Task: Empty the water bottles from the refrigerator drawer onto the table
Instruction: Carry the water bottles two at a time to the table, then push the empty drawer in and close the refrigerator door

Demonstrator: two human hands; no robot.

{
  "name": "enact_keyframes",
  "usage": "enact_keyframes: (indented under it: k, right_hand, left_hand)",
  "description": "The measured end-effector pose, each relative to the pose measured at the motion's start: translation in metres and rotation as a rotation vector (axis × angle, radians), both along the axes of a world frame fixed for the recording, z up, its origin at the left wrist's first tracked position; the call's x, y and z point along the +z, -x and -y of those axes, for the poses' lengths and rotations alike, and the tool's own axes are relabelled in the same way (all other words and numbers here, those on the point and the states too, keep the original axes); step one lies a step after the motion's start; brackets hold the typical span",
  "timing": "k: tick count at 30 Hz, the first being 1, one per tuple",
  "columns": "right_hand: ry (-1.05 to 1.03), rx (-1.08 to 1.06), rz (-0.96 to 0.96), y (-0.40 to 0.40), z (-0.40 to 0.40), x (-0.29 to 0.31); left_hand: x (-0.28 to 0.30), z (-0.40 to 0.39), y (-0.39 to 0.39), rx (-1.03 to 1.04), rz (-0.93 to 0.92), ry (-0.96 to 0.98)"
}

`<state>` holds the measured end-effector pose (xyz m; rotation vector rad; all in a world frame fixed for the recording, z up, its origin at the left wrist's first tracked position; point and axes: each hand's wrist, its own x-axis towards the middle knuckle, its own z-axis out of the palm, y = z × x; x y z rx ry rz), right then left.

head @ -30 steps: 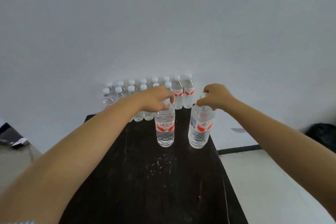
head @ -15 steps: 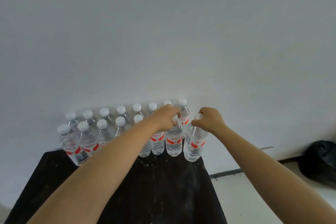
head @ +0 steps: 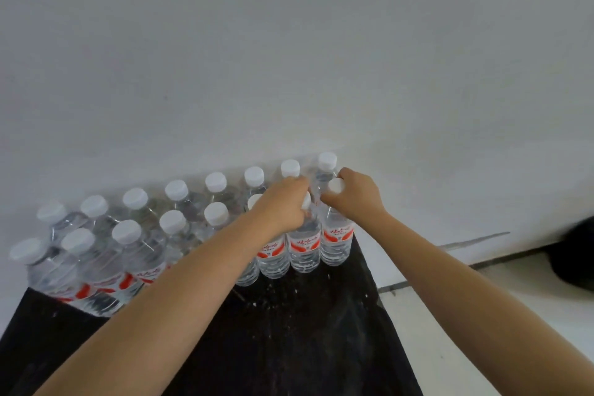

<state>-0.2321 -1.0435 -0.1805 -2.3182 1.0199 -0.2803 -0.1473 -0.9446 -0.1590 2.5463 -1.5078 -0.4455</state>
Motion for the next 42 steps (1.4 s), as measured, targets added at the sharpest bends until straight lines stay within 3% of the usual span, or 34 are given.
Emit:
enact_keyframes:
  k: [8,13,16,21,27,42]
  right_hand:
    - [-0.052,0.143,-0.143,0.011,0.000,0.011]
    - [0.311,0.237,-0.400,0.053,-0.014,0.051]
    - [0.464,0.175,-0.426,0.085,-0.031,0.088]
    - [0.518,-0.031,-0.341,0.162,-0.080,0.146]
    - [0.519,-0.300,-0.302,0.318,-0.161,0.178]
    - [0.288,-1.153,-0.449,0.803,-0.386,0.183]
  left_hand:
    - [0.008,-0.001,0.013,0.002,0.159,-0.109]
    - [0.053,-0.022,0.026,0.062,0.245,-0.140]
    - [0.086,-0.043,0.045,0.068,0.314,-0.107]
    - [0.138,-0.082,0.110,-0.023,0.376,-0.010]
    - [0.155,-0.112,0.251,-0.366,0.412,0.121]
    - [0.144,-0.187,0.730,-1.188,0.327,0.253]
